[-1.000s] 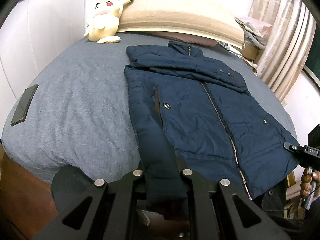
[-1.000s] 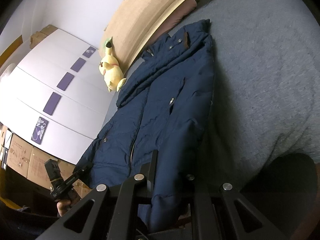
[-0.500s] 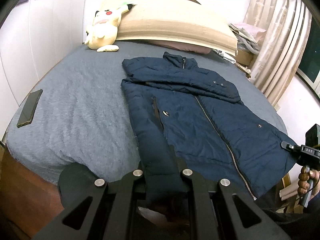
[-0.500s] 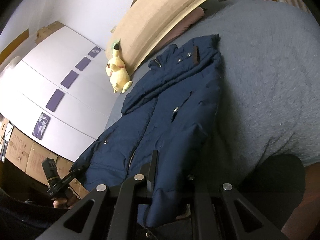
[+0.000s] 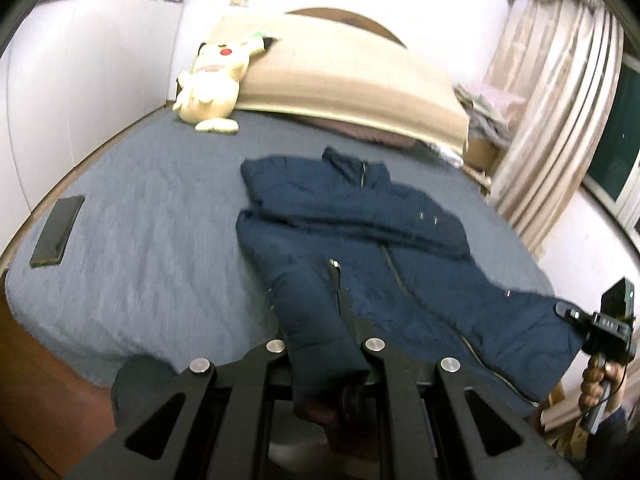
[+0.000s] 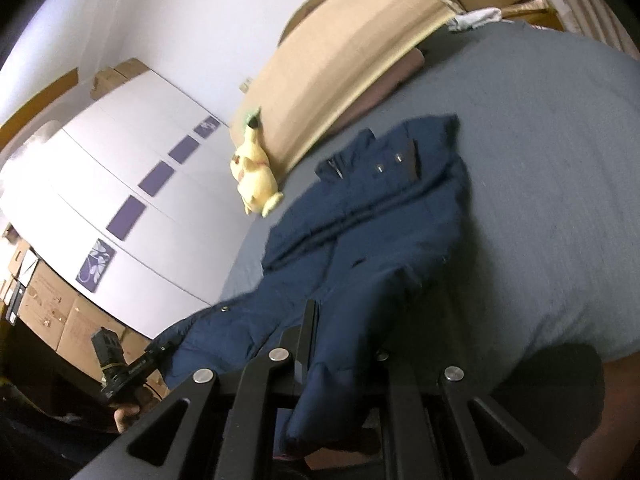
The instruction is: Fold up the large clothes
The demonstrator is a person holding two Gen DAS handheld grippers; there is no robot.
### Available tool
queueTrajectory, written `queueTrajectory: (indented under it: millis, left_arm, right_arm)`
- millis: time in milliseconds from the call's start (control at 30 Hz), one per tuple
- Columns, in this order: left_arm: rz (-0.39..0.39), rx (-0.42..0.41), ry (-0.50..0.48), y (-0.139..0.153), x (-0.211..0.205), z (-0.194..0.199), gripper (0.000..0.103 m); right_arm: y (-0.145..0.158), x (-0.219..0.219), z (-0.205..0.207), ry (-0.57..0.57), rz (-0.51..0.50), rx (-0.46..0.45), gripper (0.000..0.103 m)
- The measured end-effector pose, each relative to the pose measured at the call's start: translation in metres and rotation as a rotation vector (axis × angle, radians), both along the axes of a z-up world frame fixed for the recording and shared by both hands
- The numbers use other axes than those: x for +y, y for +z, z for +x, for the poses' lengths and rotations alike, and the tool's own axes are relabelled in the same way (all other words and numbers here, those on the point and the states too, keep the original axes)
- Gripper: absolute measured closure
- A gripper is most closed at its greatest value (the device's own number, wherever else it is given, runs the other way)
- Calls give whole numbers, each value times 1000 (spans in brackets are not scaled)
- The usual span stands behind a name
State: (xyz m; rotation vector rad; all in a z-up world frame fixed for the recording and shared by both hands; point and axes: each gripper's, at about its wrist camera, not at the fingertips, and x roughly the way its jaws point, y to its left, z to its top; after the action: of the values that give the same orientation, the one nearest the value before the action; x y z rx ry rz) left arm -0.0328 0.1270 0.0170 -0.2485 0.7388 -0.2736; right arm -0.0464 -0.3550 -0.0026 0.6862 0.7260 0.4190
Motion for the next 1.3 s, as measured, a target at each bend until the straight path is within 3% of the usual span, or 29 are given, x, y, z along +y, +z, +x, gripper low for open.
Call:
queueTrajectory:
  millis: [333, 533, 1300]
  left_arm:
    - [-33, -99, 39, 26, 1, 29, 93]
    - [-37, -107, 47, 28, 1, 36, 93]
    - [-18, -202, 61, 55, 4, -25, 94]
  right_arm:
    - [31, -11, 20, -87, 86, -143, 93]
    - [41, -9, 27, -95, 70, -159, 93]
    - [81, -1, -17, -59, 24, -239, 94]
